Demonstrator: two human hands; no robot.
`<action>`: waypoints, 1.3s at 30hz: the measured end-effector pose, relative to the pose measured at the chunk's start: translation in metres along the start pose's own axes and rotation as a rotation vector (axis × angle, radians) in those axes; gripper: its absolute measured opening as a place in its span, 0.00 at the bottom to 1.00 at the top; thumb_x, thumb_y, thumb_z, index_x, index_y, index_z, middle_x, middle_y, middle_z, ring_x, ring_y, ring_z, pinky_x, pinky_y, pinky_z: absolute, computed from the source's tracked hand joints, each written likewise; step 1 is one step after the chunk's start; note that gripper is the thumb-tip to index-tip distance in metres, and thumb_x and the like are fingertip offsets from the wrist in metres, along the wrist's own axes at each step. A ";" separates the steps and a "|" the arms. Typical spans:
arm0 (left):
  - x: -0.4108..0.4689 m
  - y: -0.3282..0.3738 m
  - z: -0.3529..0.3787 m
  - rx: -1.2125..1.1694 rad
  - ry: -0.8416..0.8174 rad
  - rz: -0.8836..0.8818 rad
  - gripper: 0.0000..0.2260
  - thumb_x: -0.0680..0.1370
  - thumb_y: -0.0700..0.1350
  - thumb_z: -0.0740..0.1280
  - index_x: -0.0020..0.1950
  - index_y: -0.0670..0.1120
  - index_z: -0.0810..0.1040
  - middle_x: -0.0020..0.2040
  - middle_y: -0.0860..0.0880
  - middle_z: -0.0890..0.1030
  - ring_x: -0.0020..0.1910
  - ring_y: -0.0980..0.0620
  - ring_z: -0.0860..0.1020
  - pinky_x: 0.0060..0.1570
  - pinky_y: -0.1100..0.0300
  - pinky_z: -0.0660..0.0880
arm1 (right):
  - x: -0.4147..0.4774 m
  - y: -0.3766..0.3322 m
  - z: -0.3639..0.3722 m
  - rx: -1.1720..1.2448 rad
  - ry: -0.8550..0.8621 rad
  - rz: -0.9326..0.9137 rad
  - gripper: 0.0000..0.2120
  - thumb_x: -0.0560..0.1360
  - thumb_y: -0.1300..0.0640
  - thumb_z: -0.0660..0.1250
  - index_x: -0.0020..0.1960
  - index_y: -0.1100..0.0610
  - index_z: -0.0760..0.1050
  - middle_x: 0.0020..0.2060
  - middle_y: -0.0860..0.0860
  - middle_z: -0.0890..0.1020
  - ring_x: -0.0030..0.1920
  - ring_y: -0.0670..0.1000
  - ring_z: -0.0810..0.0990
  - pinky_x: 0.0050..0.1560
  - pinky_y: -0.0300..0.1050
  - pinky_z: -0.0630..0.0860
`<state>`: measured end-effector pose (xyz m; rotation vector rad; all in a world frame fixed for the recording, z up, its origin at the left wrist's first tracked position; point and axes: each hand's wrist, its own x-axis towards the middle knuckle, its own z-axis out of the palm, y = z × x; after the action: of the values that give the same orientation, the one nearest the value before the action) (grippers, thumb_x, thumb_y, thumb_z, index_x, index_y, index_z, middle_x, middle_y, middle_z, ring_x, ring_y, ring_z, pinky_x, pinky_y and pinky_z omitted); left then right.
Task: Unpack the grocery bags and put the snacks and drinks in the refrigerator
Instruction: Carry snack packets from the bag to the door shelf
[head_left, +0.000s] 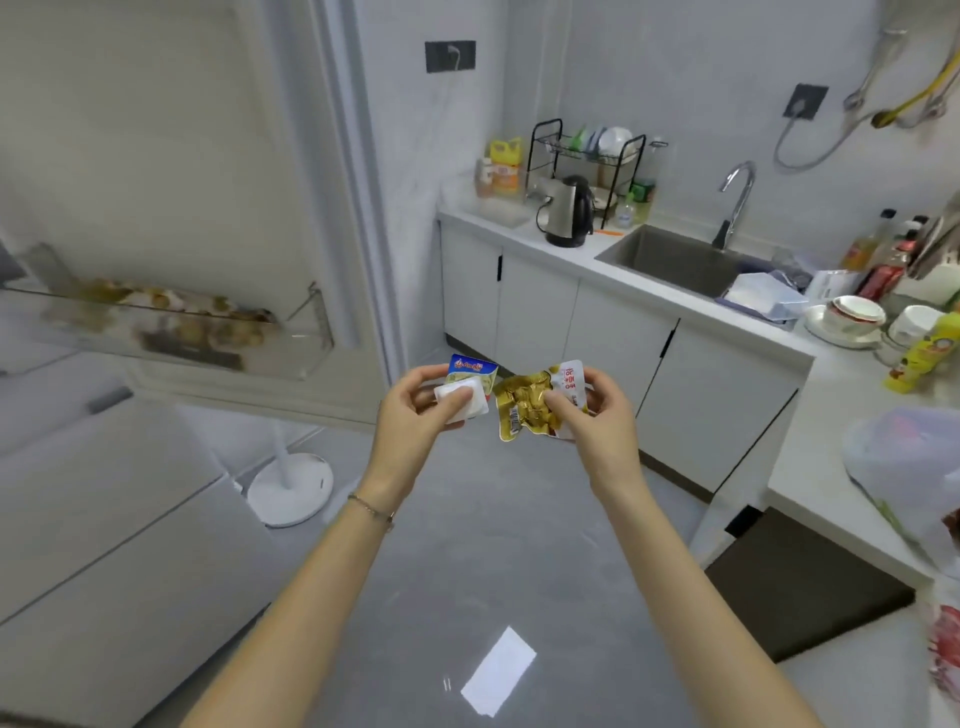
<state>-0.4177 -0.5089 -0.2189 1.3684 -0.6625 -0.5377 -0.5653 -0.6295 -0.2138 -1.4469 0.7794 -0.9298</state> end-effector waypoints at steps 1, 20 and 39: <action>-0.003 0.006 -0.022 0.007 0.019 0.012 0.13 0.76 0.40 0.70 0.60 0.44 0.76 0.53 0.47 0.84 0.50 0.51 0.83 0.42 0.58 0.81 | -0.007 -0.003 0.020 0.005 -0.025 -0.006 0.13 0.74 0.62 0.72 0.56 0.54 0.76 0.47 0.50 0.83 0.46 0.48 0.84 0.39 0.37 0.80; -0.009 0.089 -0.257 -0.011 0.368 0.180 0.12 0.76 0.38 0.70 0.55 0.51 0.76 0.49 0.50 0.85 0.47 0.54 0.83 0.41 0.62 0.79 | -0.045 -0.077 0.268 -0.004 -0.400 -0.352 0.13 0.74 0.66 0.68 0.57 0.55 0.78 0.46 0.47 0.83 0.48 0.43 0.81 0.46 0.41 0.80; 0.106 0.117 -0.341 0.114 0.356 0.314 0.12 0.75 0.37 0.70 0.57 0.47 0.76 0.51 0.48 0.84 0.49 0.51 0.83 0.47 0.55 0.81 | 0.049 -0.107 0.377 -0.204 -0.487 -0.411 0.15 0.78 0.62 0.63 0.59 0.45 0.75 0.53 0.38 0.76 0.49 0.28 0.72 0.40 0.21 0.70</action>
<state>-0.1054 -0.3264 -0.1163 1.3885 -0.6053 -0.0020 -0.2136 -0.4894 -0.1004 -1.9603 0.2194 -0.7605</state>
